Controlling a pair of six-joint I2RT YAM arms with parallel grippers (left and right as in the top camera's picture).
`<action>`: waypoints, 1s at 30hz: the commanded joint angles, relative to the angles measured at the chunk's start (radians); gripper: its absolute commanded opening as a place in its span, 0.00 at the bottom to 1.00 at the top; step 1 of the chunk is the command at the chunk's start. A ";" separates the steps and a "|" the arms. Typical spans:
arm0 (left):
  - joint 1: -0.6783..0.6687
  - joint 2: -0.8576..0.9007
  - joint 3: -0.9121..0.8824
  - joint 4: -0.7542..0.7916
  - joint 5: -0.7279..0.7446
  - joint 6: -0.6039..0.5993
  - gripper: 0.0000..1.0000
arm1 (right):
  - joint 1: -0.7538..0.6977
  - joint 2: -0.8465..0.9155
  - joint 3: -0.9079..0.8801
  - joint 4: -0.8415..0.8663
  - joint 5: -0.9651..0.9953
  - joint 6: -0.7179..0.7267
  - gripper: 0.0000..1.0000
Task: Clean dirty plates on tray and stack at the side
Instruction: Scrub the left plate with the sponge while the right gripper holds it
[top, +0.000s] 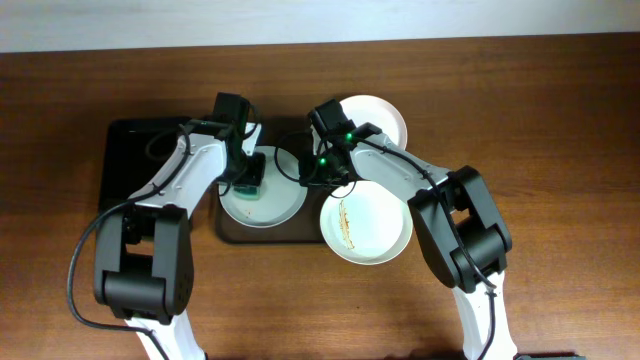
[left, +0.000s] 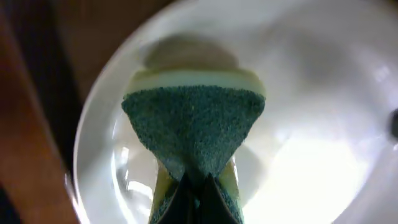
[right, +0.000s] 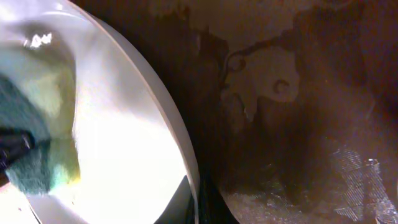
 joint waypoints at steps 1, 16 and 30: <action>0.000 -0.014 -0.002 -0.074 -0.040 -0.042 0.01 | -0.001 0.016 -0.006 -0.004 0.006 -0.006 0.04; 0.000 -0.014 -0.002 0.121 0.090 0.007 0.01 | -0.001 0.016 -0.006 -0.008 0.006 -0.006 0.04; -0.066 0.086 -0.014 0.229 -0.314 -0.109 0.01 | -0.001 0.016 -0.006 -0.004 0.006 -0.006 0.04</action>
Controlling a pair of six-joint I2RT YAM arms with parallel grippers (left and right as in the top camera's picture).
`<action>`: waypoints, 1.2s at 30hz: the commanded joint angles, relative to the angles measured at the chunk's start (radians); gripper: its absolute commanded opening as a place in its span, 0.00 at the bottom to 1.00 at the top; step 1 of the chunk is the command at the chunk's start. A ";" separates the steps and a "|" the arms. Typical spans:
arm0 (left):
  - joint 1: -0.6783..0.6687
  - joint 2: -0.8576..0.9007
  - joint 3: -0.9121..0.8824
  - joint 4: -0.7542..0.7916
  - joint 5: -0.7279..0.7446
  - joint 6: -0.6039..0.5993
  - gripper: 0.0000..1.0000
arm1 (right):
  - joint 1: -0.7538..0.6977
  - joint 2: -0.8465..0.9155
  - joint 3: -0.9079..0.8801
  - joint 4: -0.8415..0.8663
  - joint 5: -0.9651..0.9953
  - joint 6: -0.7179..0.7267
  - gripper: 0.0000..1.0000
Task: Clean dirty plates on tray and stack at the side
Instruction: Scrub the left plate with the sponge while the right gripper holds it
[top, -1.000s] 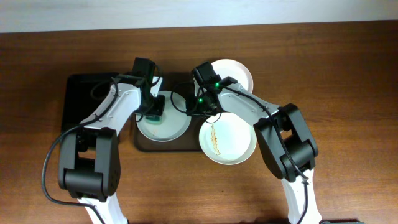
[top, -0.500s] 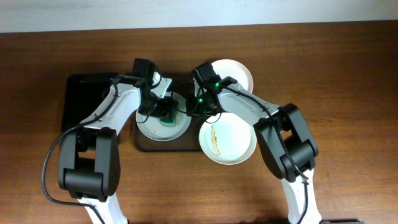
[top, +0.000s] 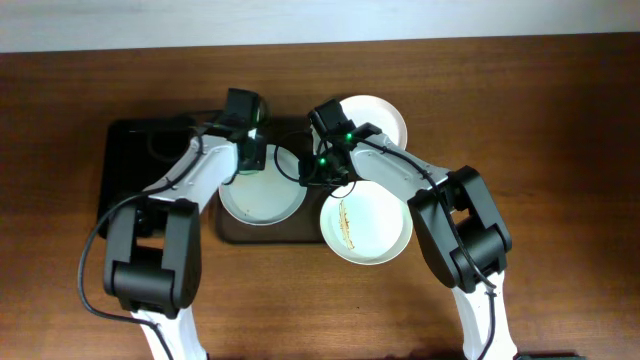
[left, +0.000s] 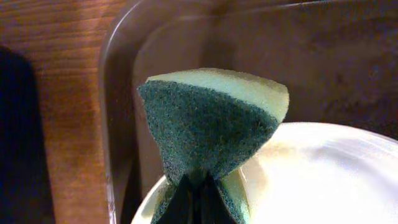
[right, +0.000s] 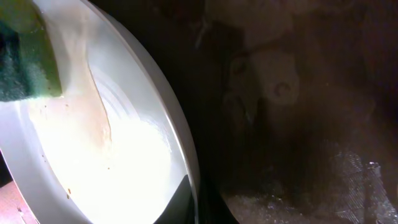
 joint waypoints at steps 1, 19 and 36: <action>-0.044 0.043 -0.010 -0.058 -0.087 -0.046 0.01 | -0.001 0.016 -0.006 -0.008 0.006 0.000 0.04; 0.069 0.043 0.105 -0.380 0.331 -0.016 0.01 | -0.001 0.016 -0.006 -0.008 0.005 0.000 0.04; 0.085 0.043 0.105 -0.525 0.478 0.057 0.01 | -0.001 0.016 -0.006 -0.011 0.001 0.000 0.04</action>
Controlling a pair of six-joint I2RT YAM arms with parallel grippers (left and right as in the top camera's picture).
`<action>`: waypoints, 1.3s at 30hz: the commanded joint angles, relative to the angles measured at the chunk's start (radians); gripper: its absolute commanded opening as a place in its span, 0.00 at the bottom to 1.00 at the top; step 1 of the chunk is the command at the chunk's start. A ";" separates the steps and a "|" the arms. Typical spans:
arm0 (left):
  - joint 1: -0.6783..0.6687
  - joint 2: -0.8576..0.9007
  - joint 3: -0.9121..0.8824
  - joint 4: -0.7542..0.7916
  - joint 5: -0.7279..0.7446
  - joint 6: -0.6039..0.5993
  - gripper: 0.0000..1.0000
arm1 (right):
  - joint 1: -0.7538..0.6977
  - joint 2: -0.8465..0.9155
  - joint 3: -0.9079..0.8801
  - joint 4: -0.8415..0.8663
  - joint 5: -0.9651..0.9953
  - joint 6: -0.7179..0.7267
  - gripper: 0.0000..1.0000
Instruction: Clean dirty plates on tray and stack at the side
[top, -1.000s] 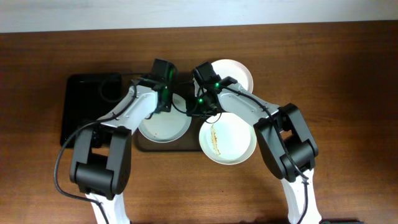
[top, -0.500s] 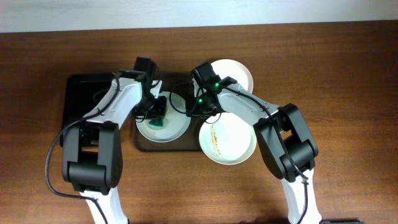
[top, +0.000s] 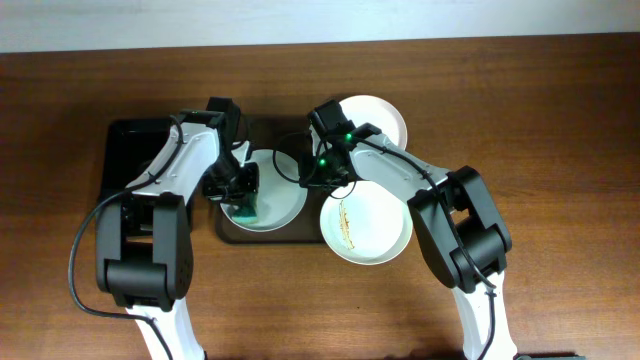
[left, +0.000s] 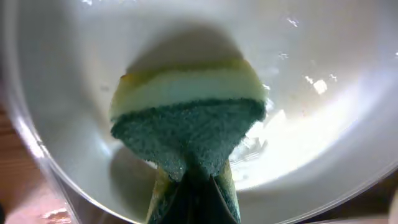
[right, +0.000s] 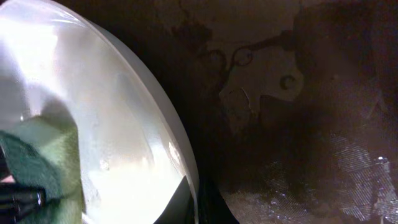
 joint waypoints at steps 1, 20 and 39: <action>0.002 0.018 0.003 0.097 0.090 0.100 0.01 | -0.001 0.016 -0.006 -0.004 0.009 0.009 0.04; 0.003 0.083 0.220 -0.011 0.129 0.040 0.01 | -0.019 -0.006 -0.003 -0.008 -0.015 0.009 0.04; 0.169 0.082 0.595 -0.204 0.192 0.074 0.01 | -0.008 -0.463 -0.002 -0.369 0.666 -0.097 0.04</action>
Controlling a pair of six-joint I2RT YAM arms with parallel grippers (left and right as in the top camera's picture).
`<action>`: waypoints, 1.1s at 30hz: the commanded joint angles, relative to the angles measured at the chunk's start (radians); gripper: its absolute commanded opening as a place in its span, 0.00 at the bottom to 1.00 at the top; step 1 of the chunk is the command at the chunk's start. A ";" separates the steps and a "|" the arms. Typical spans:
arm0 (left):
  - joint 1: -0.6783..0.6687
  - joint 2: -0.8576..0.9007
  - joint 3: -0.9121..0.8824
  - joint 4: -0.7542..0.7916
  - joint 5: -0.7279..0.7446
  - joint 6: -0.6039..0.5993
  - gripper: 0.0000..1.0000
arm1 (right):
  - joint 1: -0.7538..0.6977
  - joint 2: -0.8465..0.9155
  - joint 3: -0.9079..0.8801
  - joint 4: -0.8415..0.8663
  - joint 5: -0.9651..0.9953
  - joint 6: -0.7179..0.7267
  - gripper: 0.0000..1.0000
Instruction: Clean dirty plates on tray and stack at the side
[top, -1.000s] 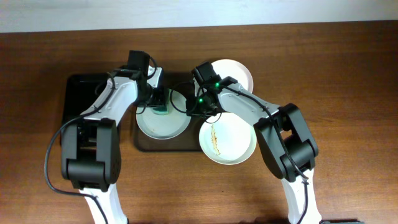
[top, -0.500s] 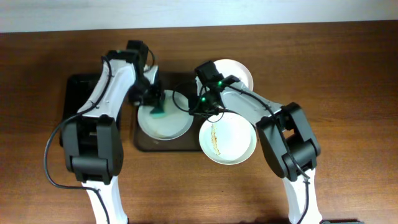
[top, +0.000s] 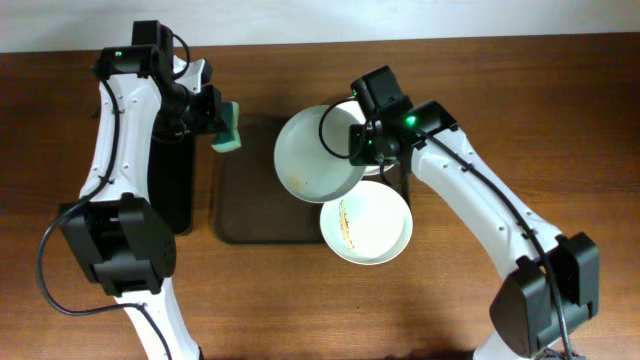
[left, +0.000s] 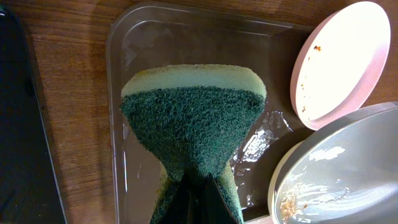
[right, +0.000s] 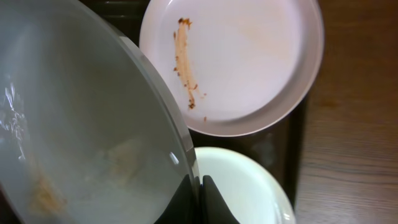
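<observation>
My right gripper is shut on the rim of a white plate. The plate hangs tilted above the dark brown tray and shows faint brownish smears inside. Over the tray's back left corner, my left gripper is shut on a green and yellow sponge, clear of the plate. A second plate with a brown streak lies at the tray's front right edge. A third white plate lies below the held one, mostly hidden in the overhead view.
A black rectangular tray lies left of the brown tray, under the left arm. Wet streaks show on the tray floor. Bare wooden table surrounds everything.
The left gripper was pressing the sponge into the plate on the tray and now holds it raised at the back left. The right gripper has lifted the plate off the tray and tilted it.
With the right gripper holding the plate's rim on the tray, the sponge was at the plate's middle, then at its far rim, then at its near left side. Now the sponge is off the plate and the plate is in the air.
</observation>
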 joint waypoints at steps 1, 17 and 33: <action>-0.004 -0.005 0.018 0.000 -0.019 0.020 0.01 | 0.079 -0.034 0.005 -0.030 0.254 -0.011 0.04; -0.007 -0.005 0.016 0.010 -0.019 0.020 0.01 | 0.431 0.030 0.005 0.121 1.077 0.016 0.04; -0.007 -0.005 0.016 0.010 -0.019 0.020 0.01 | 0.530 0.039 0.005 0.187 1.361 0.016 0.04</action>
